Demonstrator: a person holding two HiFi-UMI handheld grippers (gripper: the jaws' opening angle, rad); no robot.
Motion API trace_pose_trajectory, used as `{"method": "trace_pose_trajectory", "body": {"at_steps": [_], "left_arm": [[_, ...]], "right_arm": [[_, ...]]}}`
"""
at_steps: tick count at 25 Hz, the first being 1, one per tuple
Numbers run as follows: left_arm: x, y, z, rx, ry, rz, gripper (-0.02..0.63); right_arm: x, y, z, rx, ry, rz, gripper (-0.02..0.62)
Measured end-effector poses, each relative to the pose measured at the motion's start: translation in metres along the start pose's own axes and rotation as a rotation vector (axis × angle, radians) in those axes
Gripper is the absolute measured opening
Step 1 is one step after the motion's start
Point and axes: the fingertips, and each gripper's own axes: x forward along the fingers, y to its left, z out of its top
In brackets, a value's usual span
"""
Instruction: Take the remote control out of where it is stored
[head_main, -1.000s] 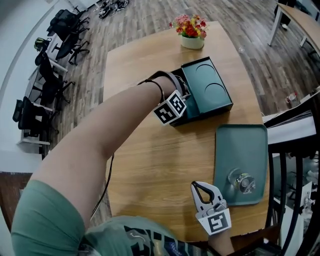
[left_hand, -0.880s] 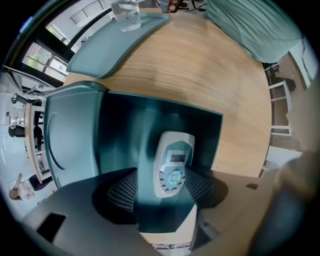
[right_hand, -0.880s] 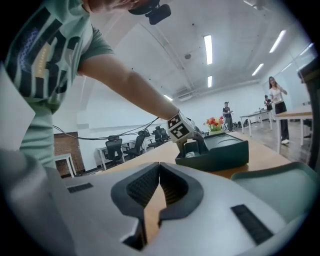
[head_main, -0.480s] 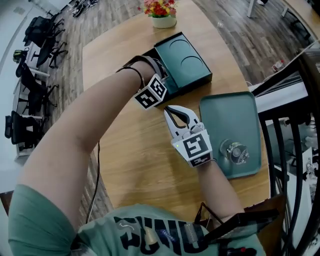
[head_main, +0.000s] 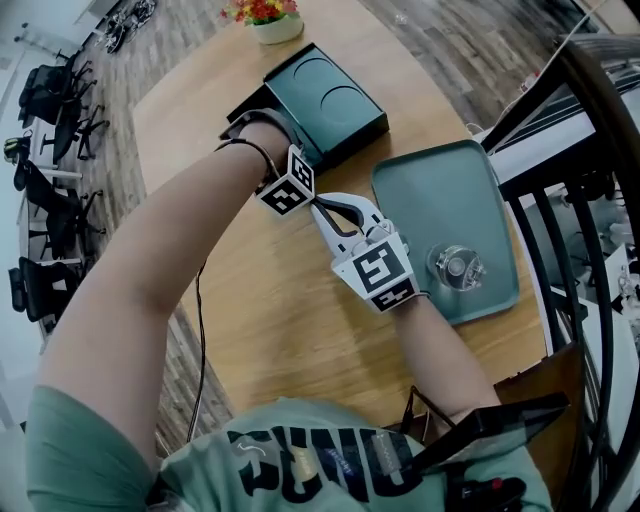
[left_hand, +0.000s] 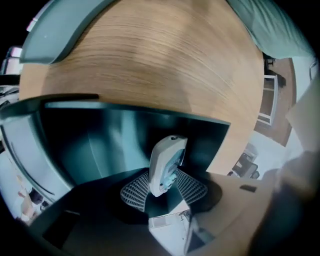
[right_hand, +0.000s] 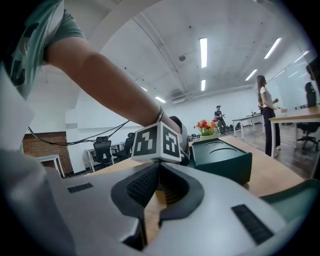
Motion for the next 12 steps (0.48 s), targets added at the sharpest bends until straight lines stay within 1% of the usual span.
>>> {"method": "trace_pose_trajectory", "body": {"at_steps": [6, 9, 12], "left_arm": [[-0.010, -0.004, -0.022, -0.249, -0.064, 0.090, 0.110], [-0.021, -0.008, -0.032, -0.343, -0.100, 0.135, 0.100], [-0.036, -0.011, -0.041, -0.446, -0.154, 0.189, 0.098]], "right_arm": [[-0.005, 0.009, -0.003, 0.007, 0.013, 0.009, 0.006], [-0.007, 0.015, -0.003, 0.004, 0.019, 0.013, 0.006], [-0.007, 0.022, 0.001, -0.009, 0.023, 0.018, 0.006]]}}
